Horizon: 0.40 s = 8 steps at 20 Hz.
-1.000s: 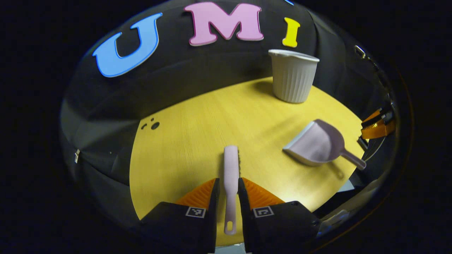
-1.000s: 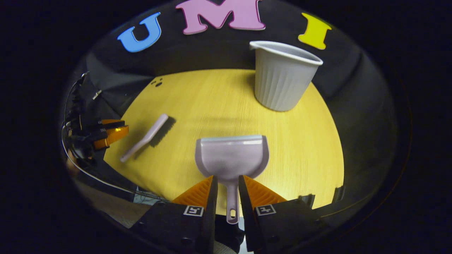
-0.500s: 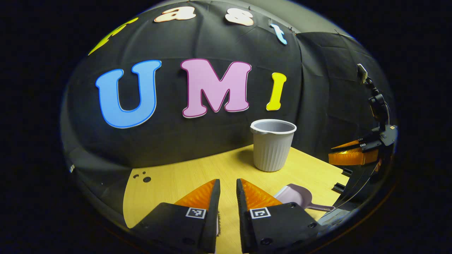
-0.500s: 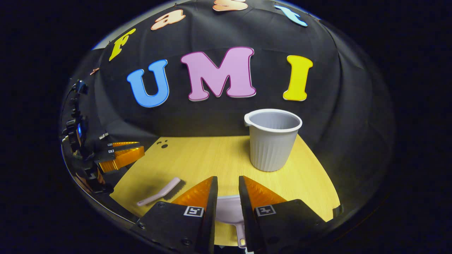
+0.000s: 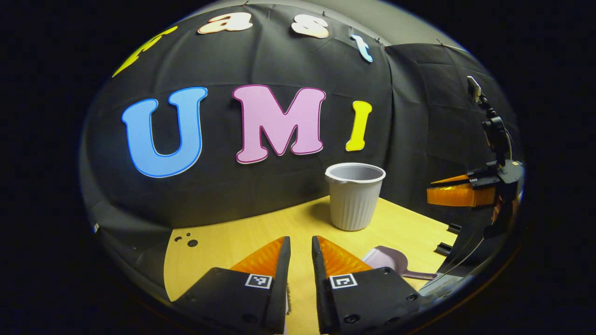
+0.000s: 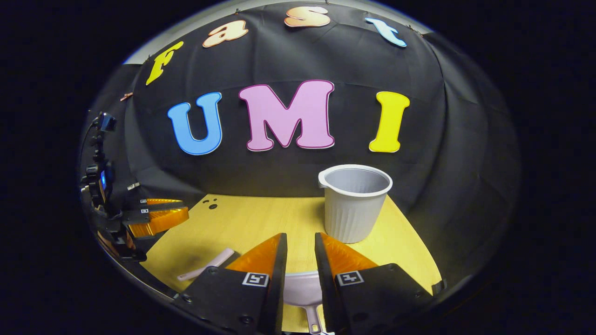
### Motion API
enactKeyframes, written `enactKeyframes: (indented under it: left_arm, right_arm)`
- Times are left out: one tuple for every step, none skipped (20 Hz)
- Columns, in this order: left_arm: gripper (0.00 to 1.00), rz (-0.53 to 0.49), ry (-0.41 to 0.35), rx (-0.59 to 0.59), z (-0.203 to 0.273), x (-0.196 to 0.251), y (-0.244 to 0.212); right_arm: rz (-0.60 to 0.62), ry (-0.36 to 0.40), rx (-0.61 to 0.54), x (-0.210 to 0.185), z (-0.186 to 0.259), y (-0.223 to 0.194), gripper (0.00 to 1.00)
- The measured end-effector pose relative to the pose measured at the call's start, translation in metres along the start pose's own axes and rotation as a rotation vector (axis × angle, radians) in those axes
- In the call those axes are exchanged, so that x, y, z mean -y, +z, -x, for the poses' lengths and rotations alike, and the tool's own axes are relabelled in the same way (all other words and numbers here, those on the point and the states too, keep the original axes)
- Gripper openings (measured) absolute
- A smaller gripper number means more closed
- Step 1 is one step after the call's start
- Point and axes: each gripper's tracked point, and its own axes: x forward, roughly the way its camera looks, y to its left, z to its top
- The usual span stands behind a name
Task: Pick up the small broom and dustpan from the desktop, sweep the trash into the dustpan with the broom, and then empty the trash into the garbage bin.
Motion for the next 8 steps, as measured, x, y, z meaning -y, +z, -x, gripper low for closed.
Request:
enactKeyframes:
  left_arm:
    - [0.30,0.002,0.001,0.001,-0.0013,-0.0004,0.0011]
    - [0.31,0.004,0.001,0.008,-0.0032,-0.0007,0.0020]
    - [0.31,0.002,0.003,0.013,-0.0040,-0.0011,0.0035]
    - [0.31,-0.003,0.006,0.018,-0.0040,-0.0018,0.0037]
    - [0.31,-0.008,0.010,0.023,-0.0037,-0.0027,0.0056]
    - [0.31,-0.013,0.019,0.028,-0.0023,-0.0048,0.0062]
    - [0.31,-0.016,0.028,0.029,-0.0018,-0.0064,0.0073]
    - [0.31,-0.020,0.039,0.024,0.0003,-0.0067,0.0057]
  right_arm:
    - [-0.006,0.000,-0.003,-0.0002,0.0002,0.0006,0.38]
    - [-0.012,0.006,-0.001,-0.0010,0.0003,0.0015,0.38]
    - [-0.013,0.004,-0.002,0.0000,0.0007,0.0017,0.38]
    - [-0.007,0.011,-0.005,0.0001,0.0011,0.0020,0.38]
    - [0.005,0.014,-0.006,0.0010,0.0003,0.0023,0.37]
    - [0.018,0.022,-0.009,0.0014,-0.0003,0.0028,0.38]
    - [0.026,0.029,-0.011,0.0026,-0.0012,0.0036,0.38]
    - [0.029,0.037,-0.010,0.0036,-0.0019,0.0043,0.38]
